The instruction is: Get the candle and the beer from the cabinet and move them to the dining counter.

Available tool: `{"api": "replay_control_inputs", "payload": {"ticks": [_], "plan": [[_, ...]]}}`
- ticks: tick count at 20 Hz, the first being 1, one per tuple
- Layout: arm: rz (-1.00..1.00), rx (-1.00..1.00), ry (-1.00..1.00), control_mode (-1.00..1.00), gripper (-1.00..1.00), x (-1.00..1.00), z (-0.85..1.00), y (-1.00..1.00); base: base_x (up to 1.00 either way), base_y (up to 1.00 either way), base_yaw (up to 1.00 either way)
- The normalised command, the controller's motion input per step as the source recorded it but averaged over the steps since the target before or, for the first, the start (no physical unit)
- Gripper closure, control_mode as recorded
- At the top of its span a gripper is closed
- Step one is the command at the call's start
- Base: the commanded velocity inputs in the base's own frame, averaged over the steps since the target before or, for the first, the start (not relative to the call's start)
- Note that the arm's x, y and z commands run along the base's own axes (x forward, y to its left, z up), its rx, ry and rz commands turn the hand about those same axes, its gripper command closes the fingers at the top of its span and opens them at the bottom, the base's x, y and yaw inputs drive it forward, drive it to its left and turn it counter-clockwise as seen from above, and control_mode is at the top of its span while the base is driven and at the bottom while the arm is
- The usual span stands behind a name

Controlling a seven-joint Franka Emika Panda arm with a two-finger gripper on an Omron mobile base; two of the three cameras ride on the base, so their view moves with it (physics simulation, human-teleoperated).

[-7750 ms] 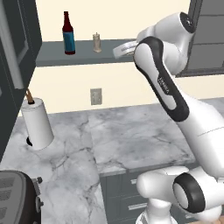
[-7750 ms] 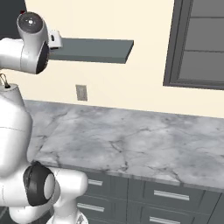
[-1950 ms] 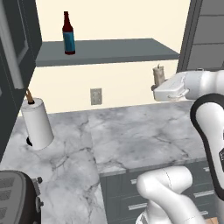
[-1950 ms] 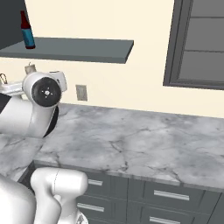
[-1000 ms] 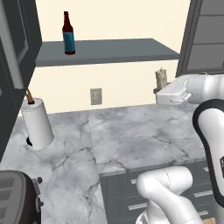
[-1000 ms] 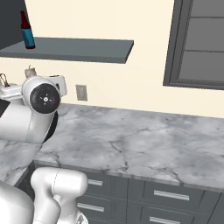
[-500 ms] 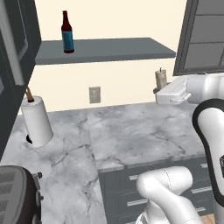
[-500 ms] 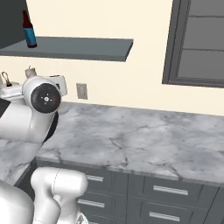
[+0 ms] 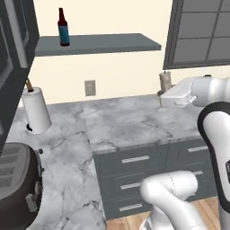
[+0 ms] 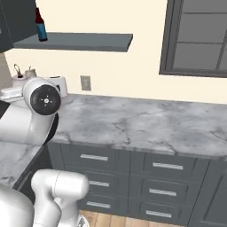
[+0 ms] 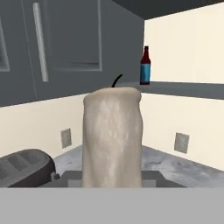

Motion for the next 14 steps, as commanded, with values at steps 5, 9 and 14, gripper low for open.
{"api": "replay_control_inputs", "payload": {"ticks": [5,9,14], "plan": [[0.00,0.00,0.00,1.00,1.00,0.00,0.00,0.00,-0.21,-0.14,-0.59],[0.00,0.00,0.00,1.00,1.00,0.00,0.00,0.00,0.01,-0.06,-0.85],[0.00,0.00,0.00,1.00,1.00,0.00,0.00,0.00,0.15,-0.13,-0.70]]}}
